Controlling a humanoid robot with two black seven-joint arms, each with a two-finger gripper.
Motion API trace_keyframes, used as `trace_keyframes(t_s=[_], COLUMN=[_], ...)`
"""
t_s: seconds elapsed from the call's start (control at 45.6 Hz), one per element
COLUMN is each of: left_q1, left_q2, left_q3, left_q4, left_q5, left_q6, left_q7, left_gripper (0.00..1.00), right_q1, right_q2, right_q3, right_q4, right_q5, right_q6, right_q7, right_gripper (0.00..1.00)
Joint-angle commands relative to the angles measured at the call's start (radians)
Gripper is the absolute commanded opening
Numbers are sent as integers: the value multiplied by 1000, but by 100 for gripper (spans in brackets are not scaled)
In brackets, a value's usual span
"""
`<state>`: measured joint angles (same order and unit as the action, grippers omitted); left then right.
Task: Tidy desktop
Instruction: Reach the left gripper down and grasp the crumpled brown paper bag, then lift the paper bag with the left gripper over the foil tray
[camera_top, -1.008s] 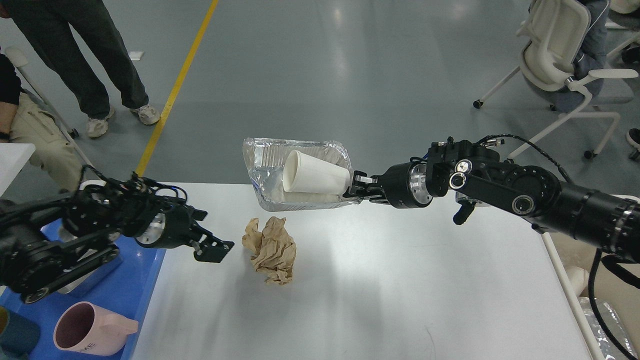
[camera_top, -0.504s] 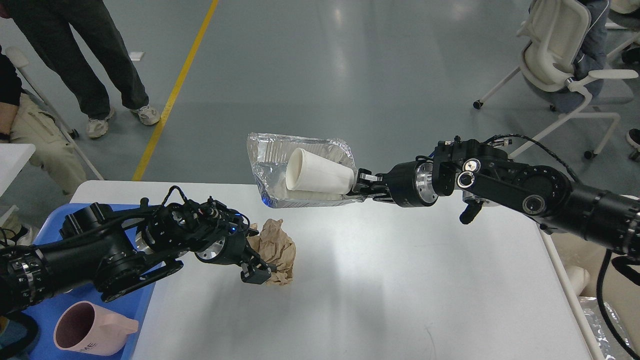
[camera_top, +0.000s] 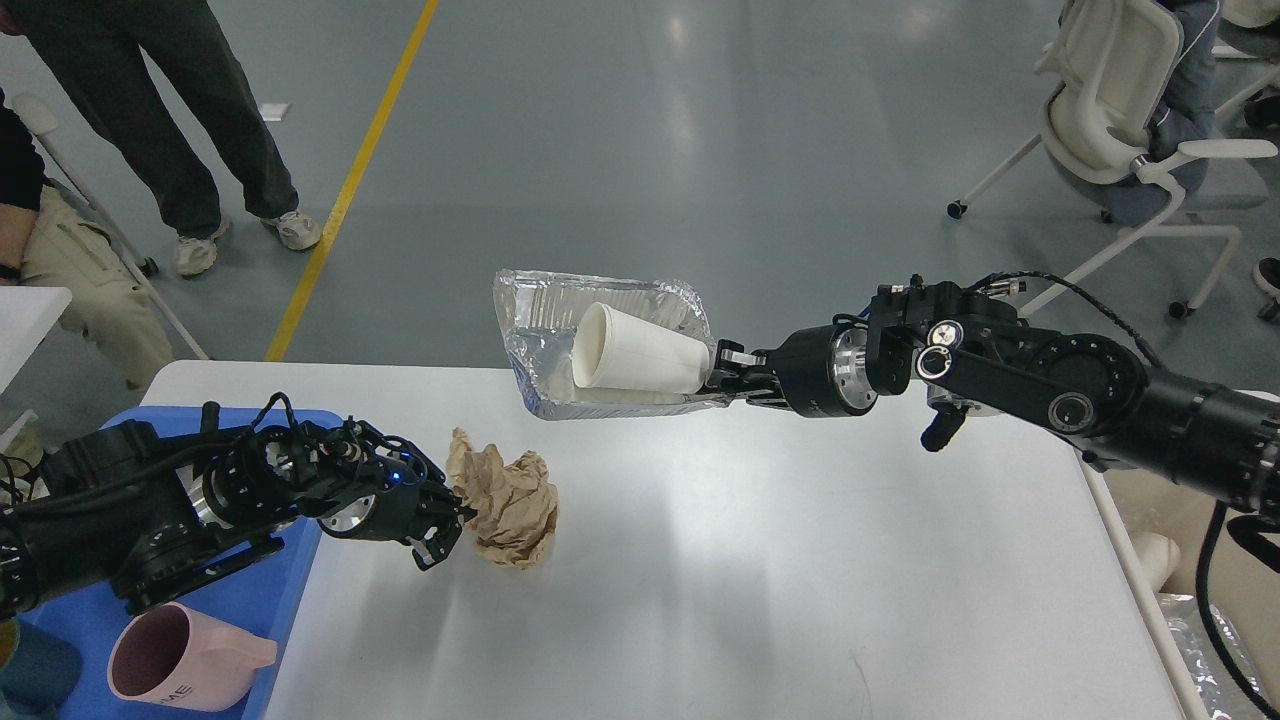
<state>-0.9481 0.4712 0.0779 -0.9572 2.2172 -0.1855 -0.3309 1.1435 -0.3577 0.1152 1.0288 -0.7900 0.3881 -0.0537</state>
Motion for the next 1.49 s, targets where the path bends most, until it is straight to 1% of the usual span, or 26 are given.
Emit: trace_keyframes(t_s=[0.0, 0.153, 0.307, 0.504, 0.635, 0.811, 0.898, 0.986, 1.095, 1.249, 1.271, 1.468], left_q1=[12, 18, 18, 37, 116, 316, 417, 483, 520, 528, 528, 516], left_q2=[20, 70, 158, 354, 490, 609, 644, 665, 687, 727, 730, 731], left_q3=[-10, -24, -76, -96, -142, -312, -433, -538, -645, -757, -789, -995], left_q4=[-2, -28, -126, -320, -422, -505, -517, -517, -517, -517, -515, -512], left_q5=[1, 1, -39, -168, -203, -310, -402, -519, -669, -847, -885, -955], left_q6=[1, 8, 9, 9, 12, 41, 80, 107, 115, 116, 116, 95], left_q7=[-3, -10, -11, -11, -13, -25, -37, -45, -57, -69, -72, -71], left_gripper=[0, 0, 0, 1, 2, 3, 3, 3, 3, 3, 3, 4], right_q1=[-1, -2, -14, -24, -24, -22, -24, -31, -37, -44, -44, -42], right_q2=[0, 2, 6, 9, 11, 16, 13, 9, 6, 6, 6, 6], right_q3=[0, -3, -6, -11, -14, -16, -19, -20, -20, -22, -22, -22], right_q4=[0, -3, -7, -10, -10, -10, -10, -9, -10, -10, -10, -10], right_q5=[0, 0, -2, -3, -3, -3, -3, -3, -3, -3, -3, -5], right_q6=[0, 0, 0, -9, -11, -11, -11, -11, -11, -11, -11, -11], right_q7=[0, 0, 0, 0, 0, 0, 0, 0, 0, 0, 0, 0], right_gripper=[0, 0, 0, 0, 0, 0, 0, 0, 0, 0, 0, 0])
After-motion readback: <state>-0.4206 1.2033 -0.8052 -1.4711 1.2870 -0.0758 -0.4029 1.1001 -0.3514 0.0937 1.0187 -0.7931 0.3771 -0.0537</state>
